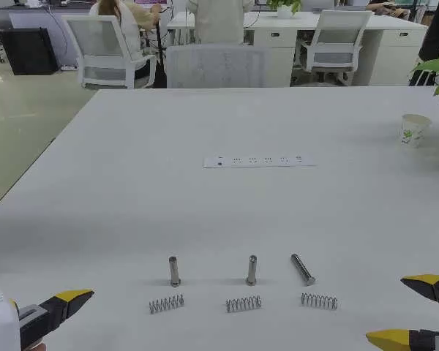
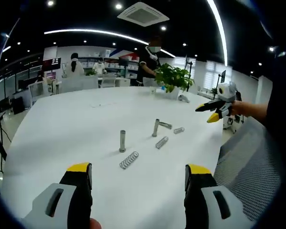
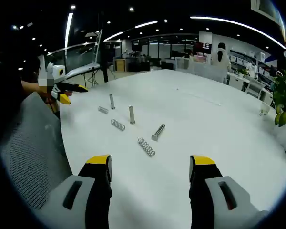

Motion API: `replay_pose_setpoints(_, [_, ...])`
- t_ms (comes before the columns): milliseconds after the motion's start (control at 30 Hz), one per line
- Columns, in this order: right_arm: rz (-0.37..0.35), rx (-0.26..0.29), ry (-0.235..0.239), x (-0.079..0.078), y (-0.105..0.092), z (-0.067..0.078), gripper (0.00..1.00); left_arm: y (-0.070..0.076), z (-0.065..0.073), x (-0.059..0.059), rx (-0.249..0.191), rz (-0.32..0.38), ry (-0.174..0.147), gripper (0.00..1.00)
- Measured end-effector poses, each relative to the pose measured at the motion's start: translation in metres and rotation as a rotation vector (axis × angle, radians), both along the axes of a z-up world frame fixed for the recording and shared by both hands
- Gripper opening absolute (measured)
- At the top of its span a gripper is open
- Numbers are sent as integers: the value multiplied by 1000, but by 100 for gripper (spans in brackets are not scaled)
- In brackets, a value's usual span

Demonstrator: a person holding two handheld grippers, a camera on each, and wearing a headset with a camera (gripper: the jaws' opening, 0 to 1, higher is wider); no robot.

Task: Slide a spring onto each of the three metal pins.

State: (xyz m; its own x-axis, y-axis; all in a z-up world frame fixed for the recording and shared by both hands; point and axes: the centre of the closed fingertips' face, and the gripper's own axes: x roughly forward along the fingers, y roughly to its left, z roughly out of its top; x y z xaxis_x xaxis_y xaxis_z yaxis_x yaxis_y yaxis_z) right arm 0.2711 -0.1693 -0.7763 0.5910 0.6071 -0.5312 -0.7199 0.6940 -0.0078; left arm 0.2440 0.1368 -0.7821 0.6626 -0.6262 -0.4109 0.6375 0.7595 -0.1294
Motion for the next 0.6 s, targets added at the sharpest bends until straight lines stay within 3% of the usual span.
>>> replay_pose_setpoints(600, [-7, 18, 29, -3, 1, -13, 64, -8, -1, 6, 8, -29, 8, 73])
